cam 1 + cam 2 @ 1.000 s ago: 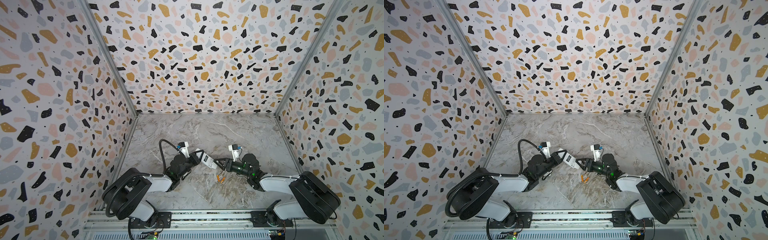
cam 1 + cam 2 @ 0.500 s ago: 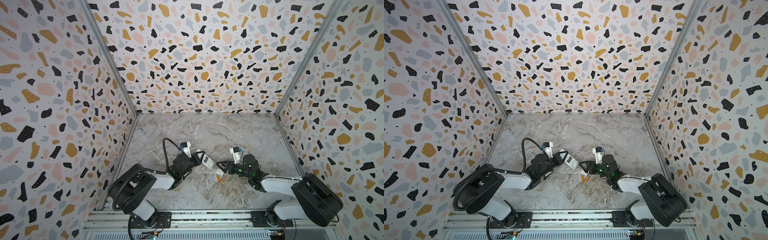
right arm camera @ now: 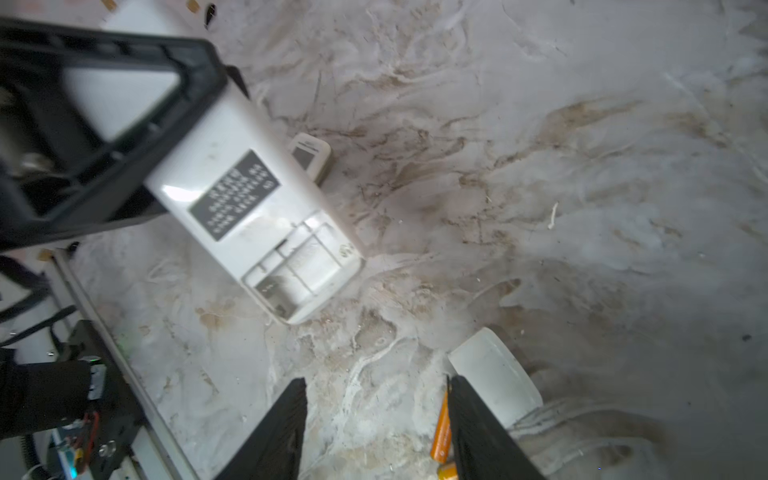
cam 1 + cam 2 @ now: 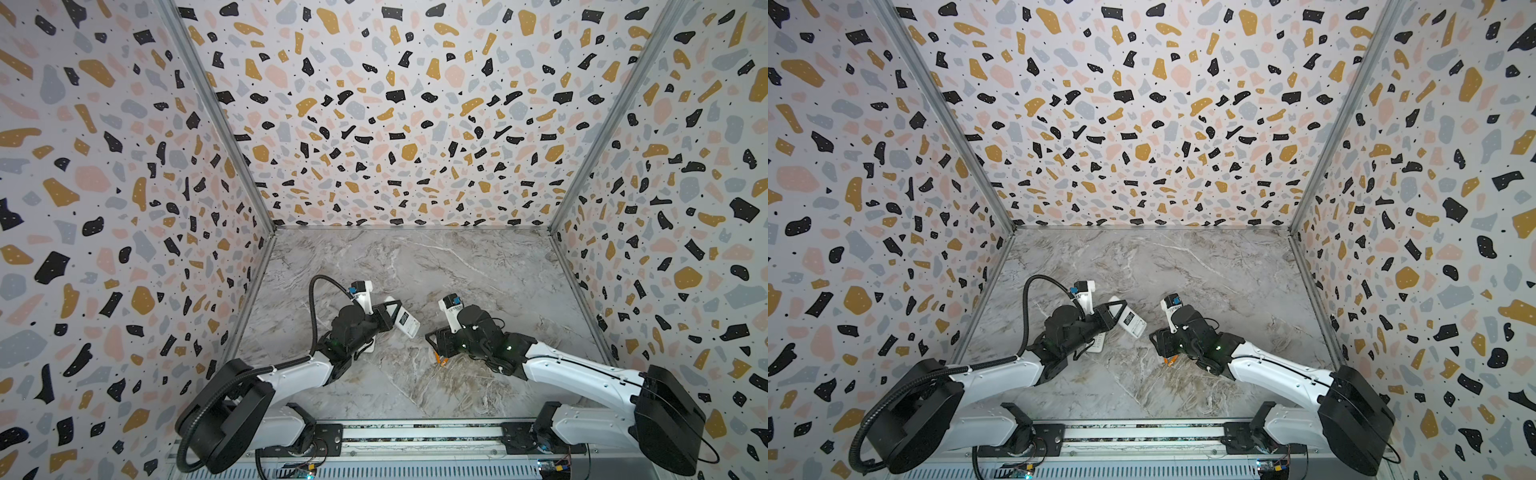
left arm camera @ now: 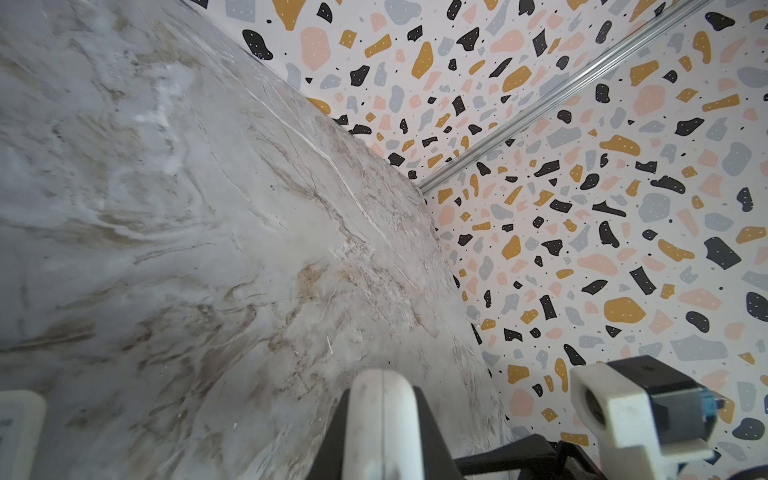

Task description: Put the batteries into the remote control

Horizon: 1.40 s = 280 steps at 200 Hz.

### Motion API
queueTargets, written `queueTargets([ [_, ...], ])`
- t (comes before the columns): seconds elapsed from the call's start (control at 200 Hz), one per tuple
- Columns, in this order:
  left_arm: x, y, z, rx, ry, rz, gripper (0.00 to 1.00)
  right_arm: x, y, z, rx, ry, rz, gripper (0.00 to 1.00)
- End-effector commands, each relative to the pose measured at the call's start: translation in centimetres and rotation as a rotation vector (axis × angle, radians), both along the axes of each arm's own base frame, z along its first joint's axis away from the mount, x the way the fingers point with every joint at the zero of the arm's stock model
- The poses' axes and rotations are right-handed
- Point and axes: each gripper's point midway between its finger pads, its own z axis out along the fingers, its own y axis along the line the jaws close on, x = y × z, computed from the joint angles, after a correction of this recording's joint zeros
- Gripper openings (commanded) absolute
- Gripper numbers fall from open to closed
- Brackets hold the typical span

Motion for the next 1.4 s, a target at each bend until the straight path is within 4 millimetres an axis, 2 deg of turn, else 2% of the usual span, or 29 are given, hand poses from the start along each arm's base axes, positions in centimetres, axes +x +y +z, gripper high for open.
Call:
queueTargets([
  [0.0,-0.8,1.2,-0.5,0.015,-0.005,-0.013,0.00,-0.6,-1.5,-2.3,-0.203,0.056,-0.003,0.53],
  [0.14,-1.3,1.6,-0.1,-0.001,-0.014,-0.032,0.00,-1.0,-0.7,-3.6,-0.296,0.091,0.028,0.48],
  [0.355,-2.1,1.5,-0.8,0.016,-0.023,-0.081,0.00,-1.4,-0.4,-4.2,-0.319,0.122,0.036,0.43],
  [0.511,-2.6,1.4,-1.3,0.016,-0.012,-0.104,0.00,-2.2,-1.6,-4.5,-0.346,0.144,0.017,0.40],
  [0.741,-2.8,1.3,-1.2,0.009,-0.022,-0.115,0.00,-4.0,-3.7,-4.2,-0.273,0.164,-0.059,0.40],
  [0.881,-2.9,0.9,-0.8,-0.010,-0.033,-0.141,0.00,-3.6,-3.7,-5.0,-0.253,0.173,-0.073,0.40],
  [1.001,-3.2,0.6,-0.5,-0.026,-0.045,-0.159,0.00,-3.4,-4.4,-6.2,-0.308,0.186,-0.098,0.39],
  [1.397,-3.9,0.3,0.0,-0.054,-0.068,-0.196,0.00,-2.5,-4.8,-7.1,-0.292,0.182,-0.142,0.38],
])
